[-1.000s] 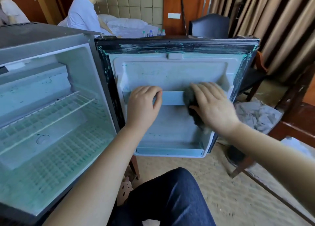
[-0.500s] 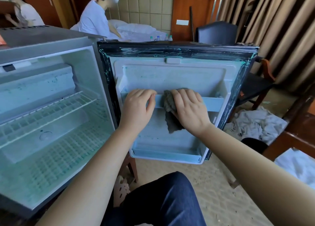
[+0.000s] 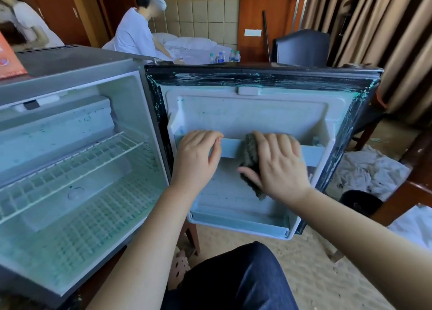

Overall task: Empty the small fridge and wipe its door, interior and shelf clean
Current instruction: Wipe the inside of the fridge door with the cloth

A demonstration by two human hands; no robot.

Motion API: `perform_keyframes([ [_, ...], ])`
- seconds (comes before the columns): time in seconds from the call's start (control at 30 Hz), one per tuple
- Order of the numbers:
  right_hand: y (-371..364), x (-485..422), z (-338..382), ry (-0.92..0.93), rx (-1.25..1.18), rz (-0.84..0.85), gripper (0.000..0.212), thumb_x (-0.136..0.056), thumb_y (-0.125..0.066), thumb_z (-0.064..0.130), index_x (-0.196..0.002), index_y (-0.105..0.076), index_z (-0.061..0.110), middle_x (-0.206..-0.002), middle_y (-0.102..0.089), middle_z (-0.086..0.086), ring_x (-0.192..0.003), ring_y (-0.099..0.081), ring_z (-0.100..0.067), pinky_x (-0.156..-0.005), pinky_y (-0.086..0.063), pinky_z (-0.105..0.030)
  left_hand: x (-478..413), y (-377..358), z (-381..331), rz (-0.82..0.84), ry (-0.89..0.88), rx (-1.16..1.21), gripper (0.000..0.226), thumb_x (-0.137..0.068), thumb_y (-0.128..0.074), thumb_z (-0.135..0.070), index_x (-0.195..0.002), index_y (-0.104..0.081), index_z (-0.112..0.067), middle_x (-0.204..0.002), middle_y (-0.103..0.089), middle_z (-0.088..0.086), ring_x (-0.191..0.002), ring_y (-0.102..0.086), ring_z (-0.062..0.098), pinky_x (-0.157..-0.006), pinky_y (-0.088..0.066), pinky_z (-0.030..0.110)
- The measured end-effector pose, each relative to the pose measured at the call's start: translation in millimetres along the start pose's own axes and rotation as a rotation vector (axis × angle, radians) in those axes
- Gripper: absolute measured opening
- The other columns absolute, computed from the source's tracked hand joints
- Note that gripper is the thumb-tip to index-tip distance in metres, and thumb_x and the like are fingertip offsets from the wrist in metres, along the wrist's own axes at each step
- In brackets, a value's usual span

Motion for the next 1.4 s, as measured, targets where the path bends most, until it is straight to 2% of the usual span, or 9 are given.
perform_keyframes([
  [0.2, -24.8, -57.8, 102.0, -0.001, -0.043, -0.062, 0.037, -0.092, -0.052, 0.037, -0.11, -0.056, 0.004, -0.083, -0.053, -0.008, -0.075, -0.047, -0.027, -0.072, -0.033, -0.038, 2.4, 58.7, 42.7, -0.067, 0.051, -0.086, 0.023, -0.094, -0.048, -0.005, -0.099, -0.07, 0.0, -0.106, -0.069, 0.01, -0.108, -0.059, 0.026, -0.103, -0.042, 0.032],
  [0.3, -28.0, -73.8, 121.8, -0.108, -0.02, -0.081, 0.027, -0.099, -0.031, 0.027, -0.094, -0.052, 0.011, -0.076, -0.05, -0.003, -0.071, -0.046, -0.024, -0.07, -0.031, -0.034, 11.0, 67.7, 63.4, -0.002, 0.108, -0.122, 0.024, -0.094, -0.047, -0.007, -0.103, -0.069, -0.002, -0.109, -0.068, 0.008, -0.106, -0.058, 0.025, -0.1, -0.04, 0.027],
  [0.4, -26.6, -74.1, 119.2, -0.065, -0.035, -0.08, 0.017, -0.091, -0.052, 0.029, -0.088, -0.048, 0.013, -0.075, -0.05, -0.003, -0.07, -0.048, -0.024, -0.069, -0.03, -0.034, 14.1, 63.8, 64.2, 0.015, 0.122, -0.119, 0.023, -0.092, -0.048, -0.007, -0.103, -0.067, -0.003, -0.108, -0.066, 0.008, -0.104, -0.057, 0.024, -0.099, -0.037, 0.022],
  [0.53, -28.5, -53.4, 77.4, 0.01, -0.1, -0.01, 0.021, -0.078, -0.073, 0.021, -0.092, -0.06, 0.011, -0.08, -0.056, -0.005, -0.074, -0.053, -0.028, -0.071, -0.031, -0.035, 2.9, 51.5, 38.5, -0.047, 0.085, -0.118, 0.021, -0.09, -0.05, -0.002, -0.101, -0.067, 0.001, -0.11, -0.065, 0.013, -0.108, -0.054, 0.027, -0.102, -0.04, 0.032],
  [0.7, -5.9, -2.1, -33.1, -0.033, 0.01, -0.072, 0.033, -0.095, -0.054, 0.038, -0.1, -0.06, 0.006, -0.085, -0.059, -0.009, -0.081, -0.049, -0.03, -0.077, -0.035, -0.039, -6.9, -6.8, -6.9, 0.122, -0.042, -0.077, 0.028, -0.092, -0.047, -0.017, -0.103, -0.067, -0.001, -0.1, -0.068, 0.012, -0.097, -0.06, 0.031, -0.092, -0.041, 0.035],
  [0.83, 6.1, 16.7, -73.3, -0.013, 0.009, -0.088, 0.032, -0.097, -0.052, 0.034, -0.103, -0.059, 0.003, -0.086, -0.06, -0.013, -0.095, -0.047, -0.031, -0.087, -0.038, -0.039, -4.4, -20.9, 0.0, 0.161, 0.076, 0.0, 0.031, -0.093, -0.049, -0.028, -0.101, -0.07, -0.006, -0.096, -0.071, 0.008, -0.09, -0.064, 0.029, -0.085, -0.04, 0.031],
  [0.93, 5.3, 21.3, -72.4, -0.119, -0.01, -0.162, 0.028, -0.097, -0.054, 0.026, -0.11, -0.062, 0.003, -0.089, -0.062, -0.012, -0.09, -0.049, -0.032, -0.097, -0.038, -0.041, -9.8, -23.2, 8.0, 0.195, 0.131, 0.087, 0.031, -0.09, -0.053, -0.031, -0.099, -0.073, -0.008, -0.094, -0.073, 0.006, -0.088, -0.066, 0.027, -0.081, -0.042, 0.029],
  [1.03, -3.0, 13.1, -51.8, -0.175, 0.014, -0.168, 0.031, -0.098, -0.051, 0.028, -0.118, -0.062, 0.008, -0.087, -0.06, -0.012, -0.08, -0.052, -0.033, -0.084, -0.038, -0.043, -11.6, -23.7, 9.1, 0.189, 0.166, 0.096, 0.023, -0.087, -0.06, -0.022, -0.098, -0.074, -0.008, -0.093, -0.074, 0.007, -0.087, -0.066, 0.028, -0.08, -0.042, 0.03],
  [1.4, -30.9, -24.5, 11.3, -0.075, -0.067, -0.045, 0.041, -0.094, -0.045, 0.043, -0.112, -0.053, 0.007, -0.085, -0.055, -0.009, -0.077, -0.049, -0.029, -0.079, -0.033, -0.039, -17.2, -20.1, 0.2, 0.217, 0.315, 0.02, 0.017, -0.091, -0.055, -0.003, -0.096, -0.07, 0.004, -0.096, -0.07, 0.02, -0.093, -0.062, 0.035, -0.079, -0.037, 0.035],
])
Point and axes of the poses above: each hand's wrist, its own x-axis away from the middle knuckle, its own y-axis out of the back of the hand, z = x × y, the point moved 10 cm from there along -x, towards the middle knuckle
